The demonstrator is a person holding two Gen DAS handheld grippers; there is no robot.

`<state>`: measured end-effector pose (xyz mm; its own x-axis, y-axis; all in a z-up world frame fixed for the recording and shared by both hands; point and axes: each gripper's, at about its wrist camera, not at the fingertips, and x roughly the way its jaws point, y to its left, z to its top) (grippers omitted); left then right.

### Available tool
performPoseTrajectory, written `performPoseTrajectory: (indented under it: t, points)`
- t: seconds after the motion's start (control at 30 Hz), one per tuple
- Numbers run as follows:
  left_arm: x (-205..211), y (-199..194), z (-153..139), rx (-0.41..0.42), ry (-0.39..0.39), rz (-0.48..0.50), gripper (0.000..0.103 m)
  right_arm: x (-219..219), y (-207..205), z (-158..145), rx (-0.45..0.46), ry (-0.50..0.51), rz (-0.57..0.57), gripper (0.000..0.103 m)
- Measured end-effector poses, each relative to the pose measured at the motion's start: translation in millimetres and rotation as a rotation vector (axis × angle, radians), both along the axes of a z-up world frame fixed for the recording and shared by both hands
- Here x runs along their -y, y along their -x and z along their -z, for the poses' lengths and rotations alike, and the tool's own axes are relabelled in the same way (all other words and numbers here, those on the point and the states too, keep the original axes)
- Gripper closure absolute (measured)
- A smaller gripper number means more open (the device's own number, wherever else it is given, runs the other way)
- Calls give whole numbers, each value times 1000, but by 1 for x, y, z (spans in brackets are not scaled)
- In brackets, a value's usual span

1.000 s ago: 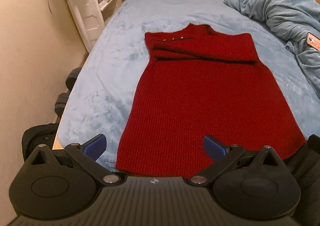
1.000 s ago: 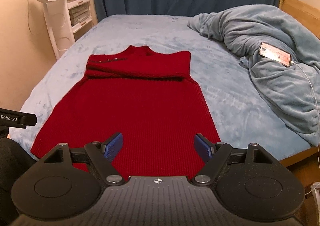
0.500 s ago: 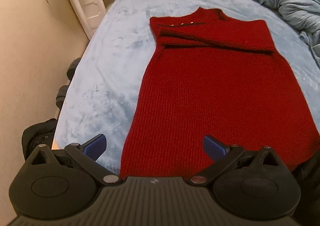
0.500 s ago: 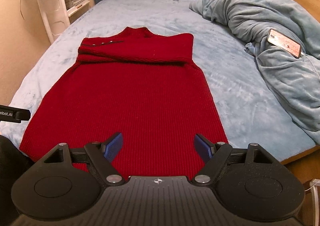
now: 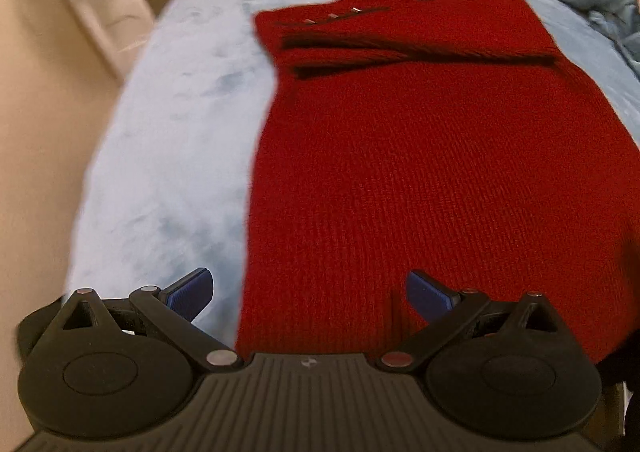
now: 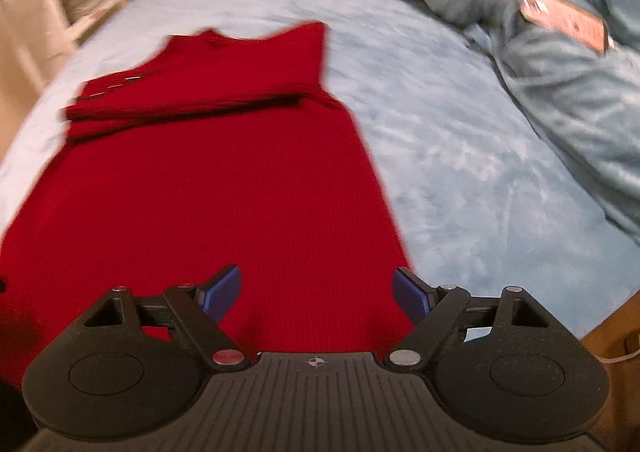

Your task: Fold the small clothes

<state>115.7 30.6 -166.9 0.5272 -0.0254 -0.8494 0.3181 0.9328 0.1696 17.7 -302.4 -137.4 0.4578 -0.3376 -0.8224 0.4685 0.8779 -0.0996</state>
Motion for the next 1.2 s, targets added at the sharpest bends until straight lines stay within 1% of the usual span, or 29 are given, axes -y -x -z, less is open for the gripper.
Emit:
performPoseTrajectory:
  t: [0.07,0.13,0.2,0.23,0.3,0.33,0.37,0.43,0.47,0.5,0.53,0.57,0.6,0.63,0.67,0.7,0.73,0.8,0.9,0.97,1.03,1.13,1.2]
  points:
    - [-6,-13,15,-66,41,39,0,30,-10,15,-1,-32,25,19]
    - [-11,-22,29,-127,42,35,0,52,-18,28,-36,-52,48,19]
    - [-15,-24,41,-170,41,36,0,70,-24,41,-79,-96,53,19]
    - [-18,-23,45,-178,52,36,0,77,-25,48,-105,-104,61,19]
    - [-23,-17,47,-168,80,38,0,86,-22,59,-139,-115,75,19]
    - [-25,-14,47,-175,87,46,0,89,-17,63,-139,-147,80,19]
    - [-26,-11,47,-188,94,62,0,91,-10,64,-117,-189,93,18]
    - [-27,-3,49,-207,88,100,0,92,2,63,-95,-238,90,18]
    - [-26,1,49,-212,81,124,0,92,8,63,-98,-287,82,18]
    - [-27,5,48,-223,81,144,0,92,13,64,-107,-366,87,18]
    - [-28,7,47,-234,91,149,0,89,18,63,-97,-391,82,20]
    - [-29,9,45,-239,105,144,1,84,22,61,-100,-390,57,28]
    - [-30,11,42,-241,113,129,5,80,25,61,-119,-409,37,37]
    - [-31,13,39,-238,117,114,19,77,28,61,-134,-436,26,40]
    - [-32,15,34,-229,124,96,37,71,33,60,-134,-441,19,52]
    - [-34,17,30,-229,134,82,51,67,35,60,-142,-448,6,73]
    - [-36,18,27,-232,147,65,84,62,37,59,-147,-447,-4,83]
    - [-45,19,18,-222,189,41,83,55,42,55,-130,-444,-5,85]
    - [-50,26,0,-179,187,36,84,42,42,38,-84,-412,-9,86]
    - [-55,28,-14,-154,209,24,84,38,44,20,-32,-411,-1,87]
    - [-59,35,-27,-131,246,17,84,38,49,2,16,-404,1,87]
    - [-56,39,-42,-91,290,17,84,37,59,-22,80,-400,1,88]
    - [-59,42,-43,-78,297,17,85,39,61,-34,117,-407,5,88]
